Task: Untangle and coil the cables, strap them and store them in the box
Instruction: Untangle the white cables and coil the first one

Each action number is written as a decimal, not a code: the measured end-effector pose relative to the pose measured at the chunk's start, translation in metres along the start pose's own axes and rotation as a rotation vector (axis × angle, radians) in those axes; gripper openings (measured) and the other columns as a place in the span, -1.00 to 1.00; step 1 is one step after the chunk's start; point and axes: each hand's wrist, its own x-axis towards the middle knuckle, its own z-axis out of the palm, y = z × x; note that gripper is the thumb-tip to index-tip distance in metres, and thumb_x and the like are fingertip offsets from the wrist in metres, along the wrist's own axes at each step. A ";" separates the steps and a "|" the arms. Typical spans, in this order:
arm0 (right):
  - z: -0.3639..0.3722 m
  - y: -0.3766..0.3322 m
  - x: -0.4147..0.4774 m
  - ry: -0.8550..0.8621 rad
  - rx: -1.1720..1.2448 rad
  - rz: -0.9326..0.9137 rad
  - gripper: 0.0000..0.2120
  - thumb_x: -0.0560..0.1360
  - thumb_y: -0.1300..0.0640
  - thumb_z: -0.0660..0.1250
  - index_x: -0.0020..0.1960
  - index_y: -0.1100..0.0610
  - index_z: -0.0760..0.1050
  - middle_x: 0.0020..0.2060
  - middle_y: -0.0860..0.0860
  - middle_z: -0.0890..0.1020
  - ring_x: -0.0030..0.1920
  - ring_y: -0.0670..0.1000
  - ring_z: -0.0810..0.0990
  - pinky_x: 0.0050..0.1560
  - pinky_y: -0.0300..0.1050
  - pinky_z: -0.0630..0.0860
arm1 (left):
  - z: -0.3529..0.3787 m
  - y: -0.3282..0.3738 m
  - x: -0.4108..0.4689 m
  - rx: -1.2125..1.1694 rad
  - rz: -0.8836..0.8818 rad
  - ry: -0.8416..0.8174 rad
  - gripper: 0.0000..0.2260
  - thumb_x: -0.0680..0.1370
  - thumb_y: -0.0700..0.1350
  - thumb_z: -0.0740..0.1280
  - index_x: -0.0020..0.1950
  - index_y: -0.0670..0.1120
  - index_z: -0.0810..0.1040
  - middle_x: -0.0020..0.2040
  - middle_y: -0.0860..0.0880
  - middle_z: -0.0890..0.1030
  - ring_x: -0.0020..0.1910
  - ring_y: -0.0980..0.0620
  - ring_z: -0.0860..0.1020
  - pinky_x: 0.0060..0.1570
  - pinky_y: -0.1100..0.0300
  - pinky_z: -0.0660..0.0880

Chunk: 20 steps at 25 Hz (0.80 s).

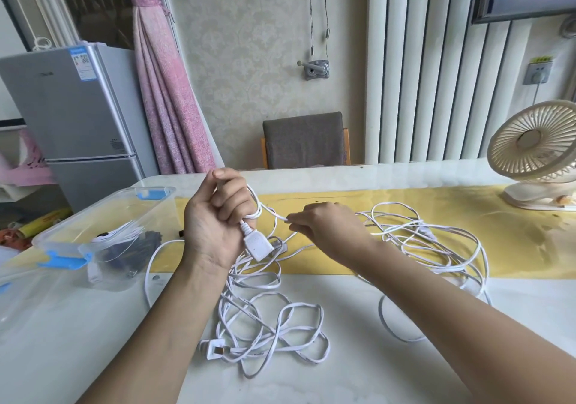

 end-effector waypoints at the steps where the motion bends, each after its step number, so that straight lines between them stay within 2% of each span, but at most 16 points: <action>1: 0.000 -0.002 0.000 -0.047 -0.005 -0.016 -0.74 0.62 0.00 0.14 0.18 0.01 0.54 -0.08 0.07 0.63 -0.06 0.19 0.56 -0.26 -0.11 0.31 | -0.004 0.002 0.001 0.007 0.037 0.014 -0.71 0.61 -0.06 0.12 -0.07 -0.23 0.52 -0.43 -0.05 0.33 -0.49 0.09 0.20 -0.47 0.21 0.17; 3: -0.001 -0.005 -0.001 -0.121 -0.005 -0.053 -0.74 0.61 0.01 0.15 0.19 0.01 0.54 -0.08 0.07 0.63 -0.05 0.18 0.55 -0.26 -0.13 0.29 | -0.006 0.004 0.002 0.056 0.127 0.058 -0.72 0.62 -0.08 0.12 -0.05 -0.21 0.55 -0.44 -0.02 0.39 -0.51 0.14 0.18 -0.52 0.22 0.24; 4: -0.002 -0.007 -0.001 -0.141 -0.008 -0.070 -0.75 0.61 0.02 0.16 0.18 0.02 0.55 -0.09 0.06 0.63 -0.05 0.18 0.55 -0.26 -0.13 0.28 | -0.005 0.004 0.004 0.135 0.198 0.136 -0.73 0.61 -0.08 0.11 -0.07 -0.18 0.55 -0.45 0.02 0.38 -0.53 0.17 0.16 -0.56 0.25 0.24; 6: -0.005 -0.010 -0.001 -0.153 0.001 -0.095 -0.75 0.61 0.02 0.17 0.19 0.00 0.55 -0.07 0.05 0.64 -0.04 0.18 0.55 -0.26 -0.14 0.26 | -0.002 0.003 0.006 0.364 0.335 0.321 -0.74 0.61 -0.05 0.09 -0.09 -0.11 0.52 -0.48 0.09 0.31 -0.60 0.17 0.16 -0.62 0.31 0.19; 9: -0.012 -0.016 0.001 -0.152 0.024 -0.128 -0.72 0.61 0.01 0.17 0.27 -0.05 0.51 0.01 0.05 0.65 -0.01 0.18 0.55 -0.23 -0.14 0.28 | 0.001 -0.003 0.012 0.688 0.446 0.510 -0.69 0.65 -0.01 0.01 -0.07 -0.10 0.48 -0.51 0.12 0.28 -0.62 0.20 0.18 -0.60 0.38 0.09; 12: -0.018 -0.023 0.003 -0.178 0.027 -0.164 -0.74 0.60 0.01 0.19 0.23 -0.03 0.54 0.00 0.05 0.65 -0.01 0.17 0.55 -0.18 -0.10 0.39 | -0.003 -0.009 0.011 1.153 0.607 0.621 -0.71 0.68 -0.04 0.00 -0.04 -0.09 0.47 -0.49 0.13 0.32 -0.58 0.21 0.21 -0.56 0.37 0.17; 15: -0.029 -0.029 0.004 -0.183 0.088 -0.199 -0.80 0.56 0.05 0.25 0.07 0.01 0.62 -0.10 0.04 0.68 -0.08 0.14 0.56 -0.17 -0.06 0.48 | -0.009 -0.008 0.005 1.820 0.794 0.683 -0.72 0.65 0.00 0.03 -0.04 -0.07 0.49 -0.35 0.07 0.40 -0.40 0.07 0.38 -0.34 0.17 0.33; 17: -0.045 -0.028 0.004 -0.181 0.151 -0.183 -0.83 0.53 0.06 0.30 0.02 0.02 0.65 -0.15 0.02 0.69 -0.14 0.10 0.57 -0.21 -0.09 0.47 | -0.011 -0.005 0.001 2.144 0.799 0.727 -0.66 0.61 0.01 0.02 -0.03 -0.12 0.53 -0.27 0.05 0.47 -0.28 -0.06 0.45 -0.27 0.13 0.28; 20: -0.072 -0.022 0.003 -0.091 0.232 -0.172 -0.88 0.47 0.06 0.38 -0.08 0.05 0.68 -0.26 -0.01 0.70 -0.27 -0.03 0.58 -0.22 -0.12 0.47 | -0.013 0.002 -0.001 2.380 0.636 0.747 -0.66 0.62 -0.01 0.03 -0.04 -0.11 0.55 -0.23 0.02 0.50 -0.18 -0.15 0.49 -0.23 0.13 0.25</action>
